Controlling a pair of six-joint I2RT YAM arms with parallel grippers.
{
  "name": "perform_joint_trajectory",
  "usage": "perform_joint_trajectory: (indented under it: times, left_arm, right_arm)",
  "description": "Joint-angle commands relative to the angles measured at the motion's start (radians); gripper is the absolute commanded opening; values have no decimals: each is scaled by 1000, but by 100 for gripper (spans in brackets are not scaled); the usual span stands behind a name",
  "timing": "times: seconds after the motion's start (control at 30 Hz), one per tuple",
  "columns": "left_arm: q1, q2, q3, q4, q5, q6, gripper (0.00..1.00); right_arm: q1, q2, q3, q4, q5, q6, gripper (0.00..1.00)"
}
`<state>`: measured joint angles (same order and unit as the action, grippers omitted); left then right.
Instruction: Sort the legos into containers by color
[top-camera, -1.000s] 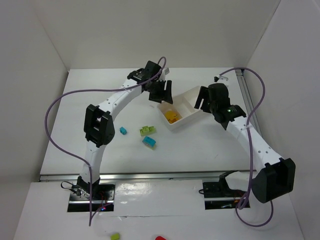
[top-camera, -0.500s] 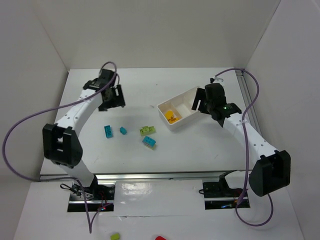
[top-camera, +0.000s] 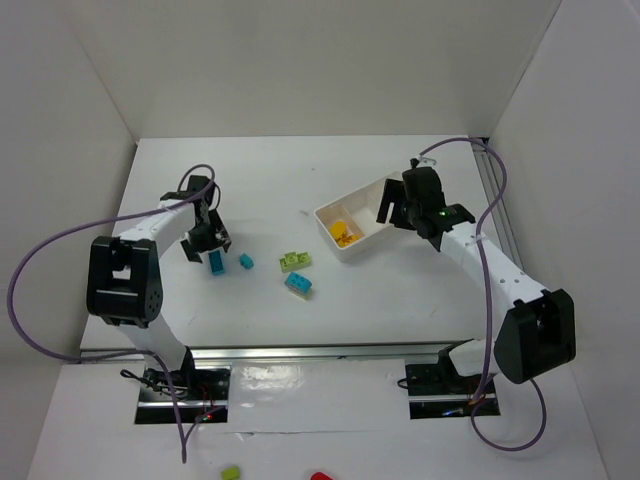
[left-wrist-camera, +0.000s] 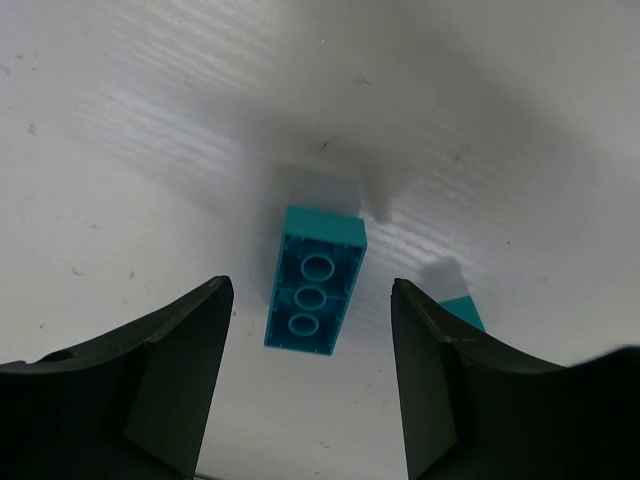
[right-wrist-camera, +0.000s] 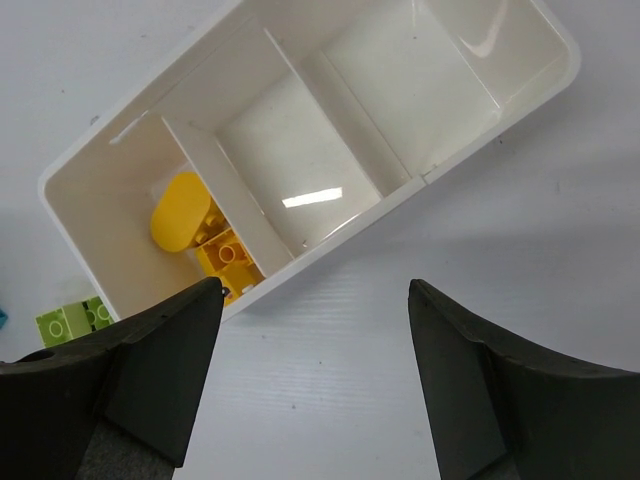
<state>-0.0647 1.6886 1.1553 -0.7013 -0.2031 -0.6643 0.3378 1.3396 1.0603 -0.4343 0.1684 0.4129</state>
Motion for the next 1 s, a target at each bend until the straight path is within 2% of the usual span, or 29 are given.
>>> perform_joint_trajectory:
  times: [0.0,0.23,0.27,0.37,0.4,0.47,0.5,0.53,0.7,0.77,0.97]
  left_arm:
    - [17,52,3,55,28,-27,73]
    - [17,98,3,65,50,-27,58]
    - [17,98,13,65,50,-27,48]
    - [17,71,33,65,71,-5,30]
    - [8,48,56,65,86,15,18]
    - [-9,39,89,45,100,34,8]
    - [-27,27,137,33,111,46,1]
    - [-38,26,164,17,111,46,0]
    - [-60,17,308,-94,-11,65,0]
    - [-15,17,371,-131,-22,52,0]
    - [98,-38,417,-158,25,8,0]
  right_arm:
    - [7,-5,40,32,14,-8,82]
    - [7,-5,59,23,33,-8,83]
    - [7,-5,59,23,33,-8,83]
    - [7,13,81,23,16,-8,83]
    - [7,27,92,23,2,-17,83]
    - [17,46,108,23,-44,-48,83]
    - [38,67,119,23,-109,-93,83]
    - [64,81,131,38,-131,-117,83]
    - [369,246,265,58,-150,-258,84]
    - [459,303,320,97,-141,-279,85]
    - [578,538,464,199,-159,-330,87]
